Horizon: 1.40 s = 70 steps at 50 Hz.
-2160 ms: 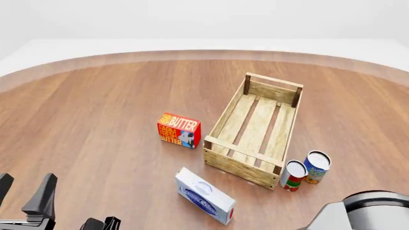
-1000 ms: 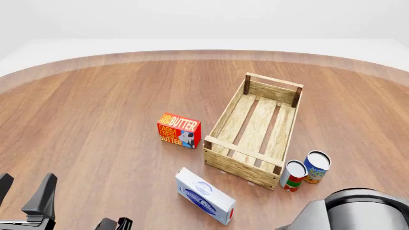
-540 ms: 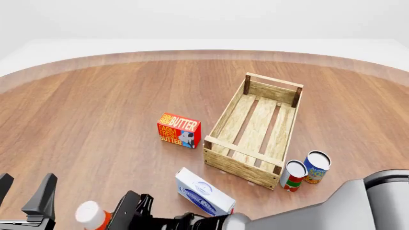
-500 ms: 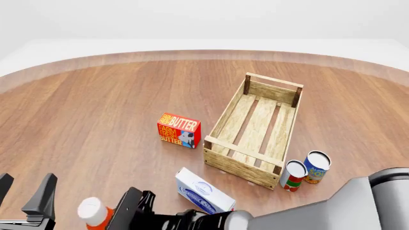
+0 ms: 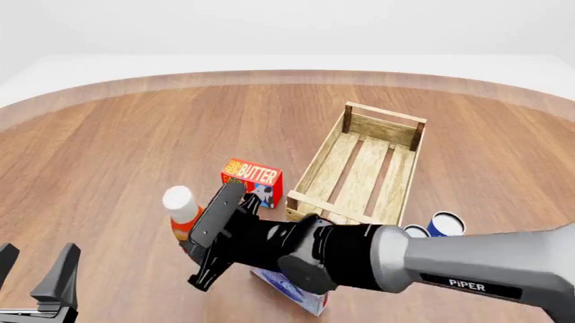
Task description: Pick up the ketchup, and put it in the wooden tray.
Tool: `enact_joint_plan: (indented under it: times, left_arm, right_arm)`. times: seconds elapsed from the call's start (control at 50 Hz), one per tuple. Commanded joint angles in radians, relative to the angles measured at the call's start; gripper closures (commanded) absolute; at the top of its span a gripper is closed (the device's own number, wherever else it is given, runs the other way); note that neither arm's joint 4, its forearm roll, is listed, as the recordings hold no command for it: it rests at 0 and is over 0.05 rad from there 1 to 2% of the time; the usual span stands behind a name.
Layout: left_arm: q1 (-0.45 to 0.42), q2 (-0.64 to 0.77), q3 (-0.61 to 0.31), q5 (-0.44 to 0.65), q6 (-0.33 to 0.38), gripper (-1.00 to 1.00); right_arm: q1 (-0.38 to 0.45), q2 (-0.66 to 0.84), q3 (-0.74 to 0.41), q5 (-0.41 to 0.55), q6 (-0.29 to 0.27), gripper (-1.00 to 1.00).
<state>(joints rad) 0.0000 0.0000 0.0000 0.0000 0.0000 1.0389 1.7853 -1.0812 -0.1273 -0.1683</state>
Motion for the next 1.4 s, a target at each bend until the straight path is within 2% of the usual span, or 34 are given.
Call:
enact_joint_plan:
  times: [0.02,0.24,0.48,0.54,0.58,0.62,0.76,0.94,1.18,1.4]
  left_arm:
    - [0.000,0.000,0.000,0.000,0.000,-1.00]
    - [0.000,0.000,0.000,0.000,0.000,-1.00]
    - [0.000,0.000,0.000,0.000,0.000,-1.00]
    - [0.000,0.000,0.000,0.000,0.000,-1.00]
    - [0.000,0.000,0.000,0.000,0.000,-1.00]
    - [0.000,0.000,0.000,0.000,0.000,-1.00]
    - [0.000,0.000,0.000,0.000,0.000,-1.00]
    - [0.000,0.000,0.000,0.000,0.000,-1.00]
    - [0.000,0.000,0.000,0.000,0.000,-1.00]
    - [0.000,0.000,0.000,0.000,0.000,-1.00]
  right_arm:
    - [-0.111,-0.082,-0.063,0.098,-0.019,1.00]
    - [-0.229,-0.109,-0.113,0.178,-0.074,1.00]
    - [-0.346,-0.166,-0.095,0.201,-0.091,1.00]
    - [-0.398,-0.182,-0.086,0.202,-0.124,1.00]
    - [-0.411,-0.196,-0.083,0.204,-0.108,1.00]
    - [-0.431,-0.198,-0.078,0.202,-0.121,1.00]
    - [-0.532,-0.225,-0.016,0.154,-0.123,1.00]
    - [-0.619,-0.214,0.036,0.117,-0.108,1.00]
    - [-0.718,-0.173,0.090,0.035,-0.094,1.00]
    - [-0.761,-0.081,0.062,-0.017,-0.071,1.00]
